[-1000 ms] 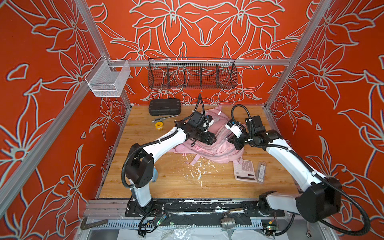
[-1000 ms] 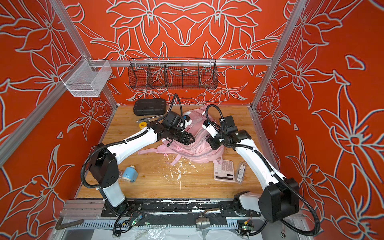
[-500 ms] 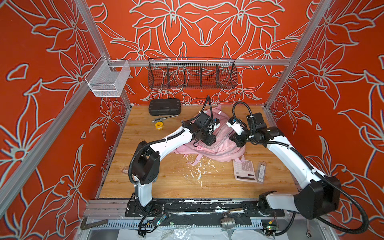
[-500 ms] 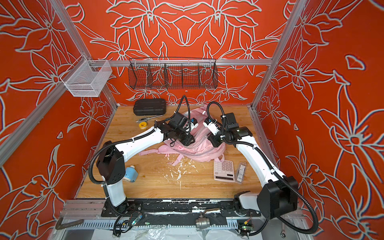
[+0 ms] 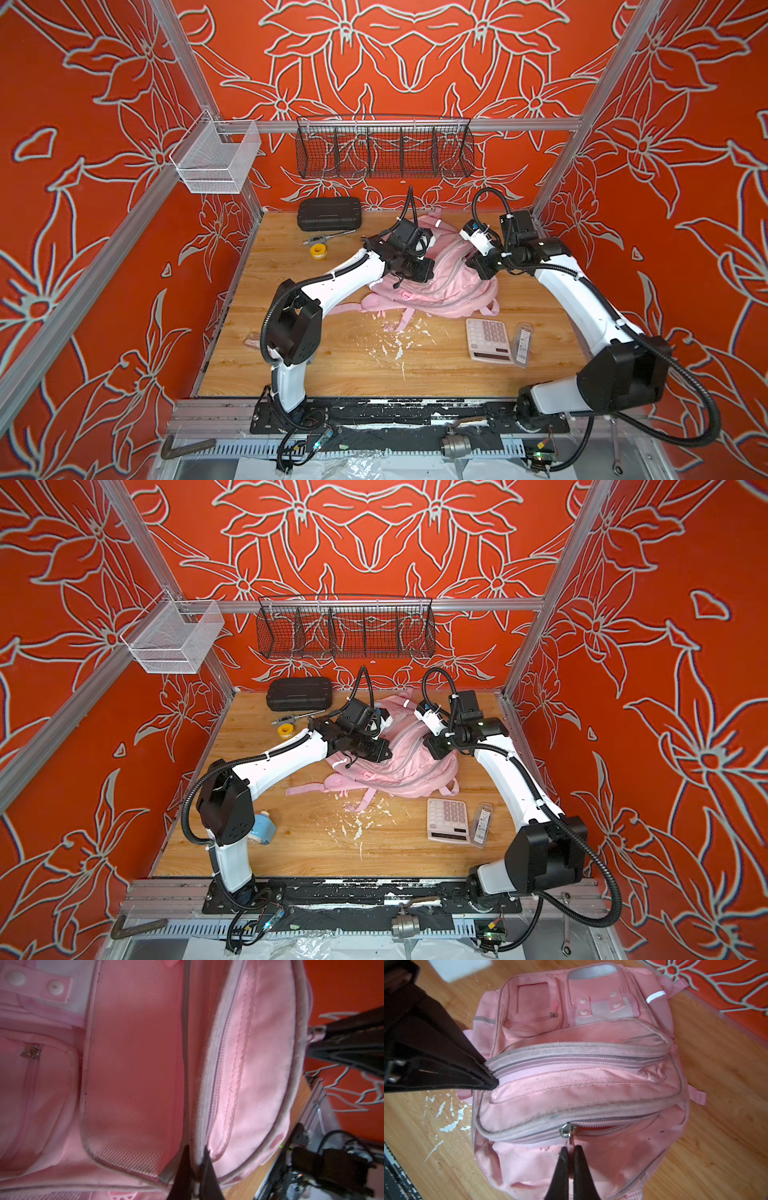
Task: Pack the student bag
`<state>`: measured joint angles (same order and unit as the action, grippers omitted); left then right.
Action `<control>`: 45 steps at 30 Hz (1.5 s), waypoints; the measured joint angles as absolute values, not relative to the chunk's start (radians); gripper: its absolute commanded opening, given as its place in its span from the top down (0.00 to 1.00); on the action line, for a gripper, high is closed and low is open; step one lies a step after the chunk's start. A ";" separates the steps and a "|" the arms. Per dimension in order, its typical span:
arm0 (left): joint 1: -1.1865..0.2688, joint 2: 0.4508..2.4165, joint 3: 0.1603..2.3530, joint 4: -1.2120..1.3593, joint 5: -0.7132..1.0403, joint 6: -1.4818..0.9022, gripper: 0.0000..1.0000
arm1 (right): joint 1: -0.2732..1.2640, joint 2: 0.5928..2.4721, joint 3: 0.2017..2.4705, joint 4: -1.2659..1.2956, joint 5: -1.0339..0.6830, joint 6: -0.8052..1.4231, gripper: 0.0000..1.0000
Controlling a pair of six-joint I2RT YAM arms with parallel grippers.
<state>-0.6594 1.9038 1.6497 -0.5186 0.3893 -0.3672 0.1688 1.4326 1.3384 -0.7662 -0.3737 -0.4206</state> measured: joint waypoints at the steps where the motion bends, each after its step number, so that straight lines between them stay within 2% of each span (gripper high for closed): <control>1: -0.657 1.914 1.657 -0.510 0.404 -0.405 1.00 | 0.168 1.432 1.341 -0.766 -0.370 -0.424 1.00; 7: -0.646 2.034 1.813 -0.492 0.475 -0.601 1.00 | 0.169 1.395 1.318 -0.759 -0.339 -0.430 1.00; 17: -0.628 2.141 2.013 -0.436 0.570 -0.834 1.00 | 0.226 1.213 1.079 -0.632 -0.322 -0.331 1.00; 29: -0.628 2.167 2.034 -0.316 0.569 -1.037 1.00 | 0.290 1.121 0.827 -0.273 -0.303 -0.234 1.00; 36: -0.636 2.207 2.140 -0.306 0.540 -1.093 1.00 | 0.345 1.140 0.808 -0.142 -0.253 -0.197 1.00; 45: -0.638 2.229 2.147 -0.238 0.517 -1.171 1.00 | 0.402 1.173 0.743 0.022 -0.203 -0.106 1.00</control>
